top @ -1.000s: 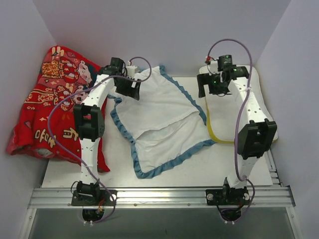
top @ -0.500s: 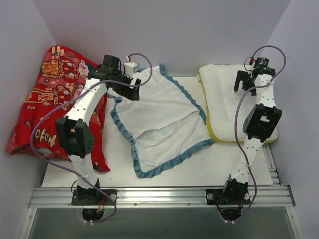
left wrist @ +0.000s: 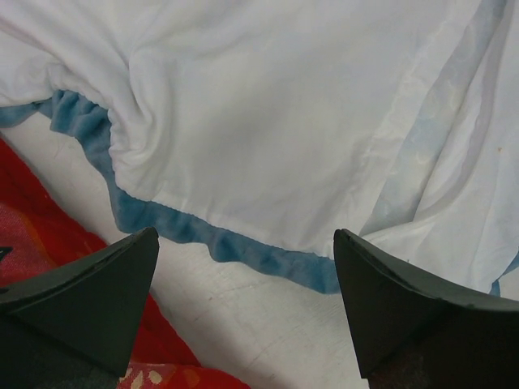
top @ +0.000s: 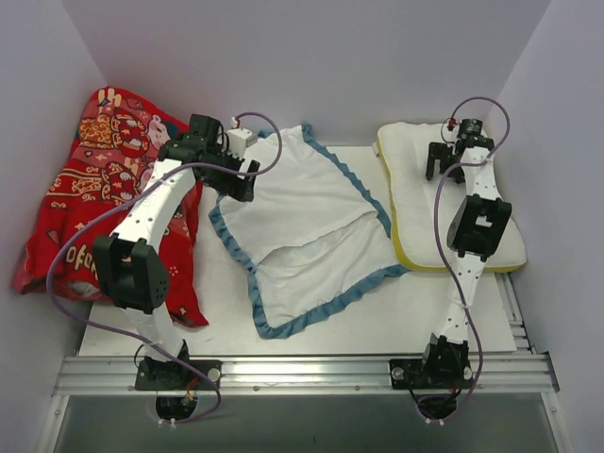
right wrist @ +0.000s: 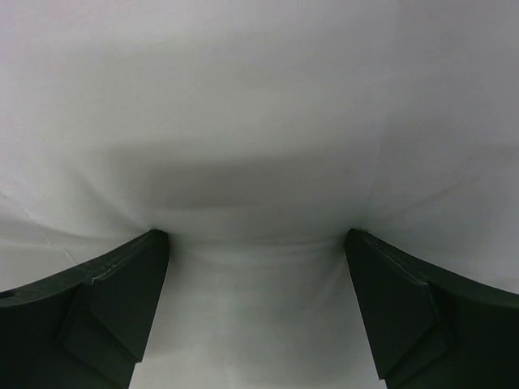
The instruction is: Put the pillow into the pillowcase
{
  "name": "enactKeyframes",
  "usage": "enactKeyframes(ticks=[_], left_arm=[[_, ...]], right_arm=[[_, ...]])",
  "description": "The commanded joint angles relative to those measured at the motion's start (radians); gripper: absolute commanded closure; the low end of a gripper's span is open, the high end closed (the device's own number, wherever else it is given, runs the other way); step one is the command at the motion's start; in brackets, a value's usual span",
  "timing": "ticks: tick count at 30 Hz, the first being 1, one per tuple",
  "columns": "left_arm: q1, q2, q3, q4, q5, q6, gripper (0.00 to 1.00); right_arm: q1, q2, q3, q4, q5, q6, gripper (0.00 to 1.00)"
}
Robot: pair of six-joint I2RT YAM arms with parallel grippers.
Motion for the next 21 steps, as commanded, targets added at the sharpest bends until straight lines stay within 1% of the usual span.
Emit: enactKeyframes(ticks=[1, 2, 3, 5, 6, 7, 8, 9, 10, 11, 13, 14, 15, 18, 19, 21], left_arm=[[0.004, -0.070, -0.007, 0.020, -0.021, 0.000, 0.02], [0.006, -0.074, -0.007, 0.020, -0.023, 0.002, 0.03], [0.004, -0.074, -0.007, 0.019, -0.026, -0.001, 0.03], [0.006, -0.074, -0.004, 0.020, -0.024, 0.000, 0.03], [0.006, -0.073, 0.001, 0.022, -0.021, 0.003, 0.03], [0.007, -0.068, 0.004, 0.020, -0.017, 0.002, 0.02], [0.007, -0.062, 0.010, 0.020, -0.017, 0.003, 0.03], [0.006, -0.057, 0.019, 0.020, -0.014, 0.005, 0.03], [0.007, -0.056, 0.024, 0.022, -0.011, 0.005, 0.03], [0.007, -0.047, 0.028, 0.023, -0.008, 0.005, 0.03], [0.007, -0.037, 0.041, 0.026, 0.003, 0.002, 0.03], [0.007, -0.028, 0.045, 0.031, 0.008, 0.000, 0.02], [0.007, -0.025, 0.048, 0.039, 0.014, -0.003, 0.03], [0.007, -0.004, 0.067, 0.051, 0.037, -0.007, 0.03], [0.007, 0.002, 0.077, 0.054, 0.043, -0.009, 0.03], [0.007, 0.016, 0.083, 0.065, 0.052, -0.007, 0.02]], right_arm=[[-0.013, 0.063, 0.034, -0.205, -0.005, -0.068, 0.07], [-0.015, 0.085, 0.048, -0.236, -0.006, -0.073, 0.09], [-0.015, 0.095, 0.068, -0.262, -0.014, -0.080, 0.26], [-0.015, 0.095, 0.064, -0.307, -0.012, -0.116, 0.51], [-0.013, 0.089, 0.032, -0.320, -0.014, -0.136, 0.81], [-0.015, 0.080, 0.018, -0.355, -0.012, -0.159, 0.92], [-0.016, 0.049, 0.006, -0.362, -0.002, -0.183, 0.98], [-0.025, 0.020, -0.043, -0.366, -0.023, -0.189, 1.00], [-0.036, -0.017, -0.074, -0.367, -0.035, -0.196, 1.00], [-0.059, -0.096, -0.105, -0.356, -0.038, -0.199, 1.00], [-0.079, -0.173, -0.139, -0.356, -0.087, -0.215, 1.00], [-0.093, -0.245, -0.139, -0.359, -0.100, -0.220, 1.00], [-0.111, -0.281, -0.139, -0.363, -0.112, -0.235, 1.00], [-0.130, -0.417, -0.136, -0.402, -0.143, -0.269, 1.00], [-0.136, -0.484, -0.145, -0.446, -0.156, -0.313, 1.00], [-0.139, -0.558, -0.238, -0.475, -0.189, -0.367, 1.00]])
